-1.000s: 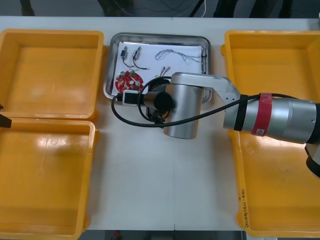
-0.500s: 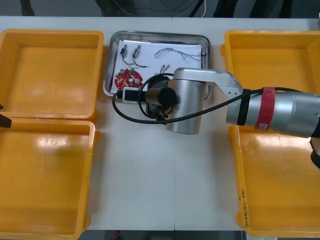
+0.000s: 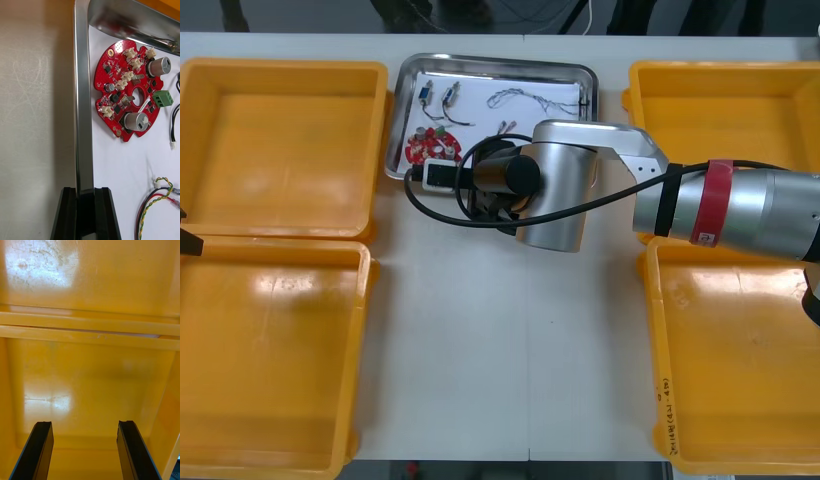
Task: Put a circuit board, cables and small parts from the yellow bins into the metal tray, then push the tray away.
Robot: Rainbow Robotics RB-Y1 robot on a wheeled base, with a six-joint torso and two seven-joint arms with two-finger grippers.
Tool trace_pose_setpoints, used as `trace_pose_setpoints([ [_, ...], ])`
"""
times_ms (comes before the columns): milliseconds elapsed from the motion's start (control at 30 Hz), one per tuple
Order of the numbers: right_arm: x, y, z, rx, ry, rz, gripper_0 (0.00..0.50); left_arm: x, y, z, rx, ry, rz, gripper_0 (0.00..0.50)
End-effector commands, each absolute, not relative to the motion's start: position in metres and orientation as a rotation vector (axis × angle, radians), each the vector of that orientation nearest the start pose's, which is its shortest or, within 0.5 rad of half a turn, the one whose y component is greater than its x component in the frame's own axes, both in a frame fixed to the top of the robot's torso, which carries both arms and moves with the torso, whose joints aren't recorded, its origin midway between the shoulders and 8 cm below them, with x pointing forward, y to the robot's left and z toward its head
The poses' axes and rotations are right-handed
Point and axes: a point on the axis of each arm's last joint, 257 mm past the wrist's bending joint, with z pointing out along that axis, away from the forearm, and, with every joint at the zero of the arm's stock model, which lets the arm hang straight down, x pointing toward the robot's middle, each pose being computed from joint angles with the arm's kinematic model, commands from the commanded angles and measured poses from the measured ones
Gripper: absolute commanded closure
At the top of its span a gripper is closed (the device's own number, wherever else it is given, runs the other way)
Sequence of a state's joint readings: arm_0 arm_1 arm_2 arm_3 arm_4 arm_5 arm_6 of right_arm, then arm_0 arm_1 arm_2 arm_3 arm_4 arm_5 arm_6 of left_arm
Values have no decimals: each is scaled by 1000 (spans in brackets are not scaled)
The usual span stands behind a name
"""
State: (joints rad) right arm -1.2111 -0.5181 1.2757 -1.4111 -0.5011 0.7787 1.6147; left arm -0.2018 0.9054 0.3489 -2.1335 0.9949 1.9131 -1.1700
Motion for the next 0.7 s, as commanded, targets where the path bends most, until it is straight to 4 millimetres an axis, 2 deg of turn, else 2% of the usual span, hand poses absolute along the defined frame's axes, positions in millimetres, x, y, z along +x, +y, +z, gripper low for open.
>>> trace_pose_setpoints([
  [33,594,45,-162,-1591,1463,-416,500,370,395,-124,4,2669,32,0],
  [333,601,42,-161,-1625,1349,-453,500,370,395,-124,4,2669,32,0],
  [700,602,40,-159,-1631,1339,-460,500,370,395,-124,4,2669,32,0],
])
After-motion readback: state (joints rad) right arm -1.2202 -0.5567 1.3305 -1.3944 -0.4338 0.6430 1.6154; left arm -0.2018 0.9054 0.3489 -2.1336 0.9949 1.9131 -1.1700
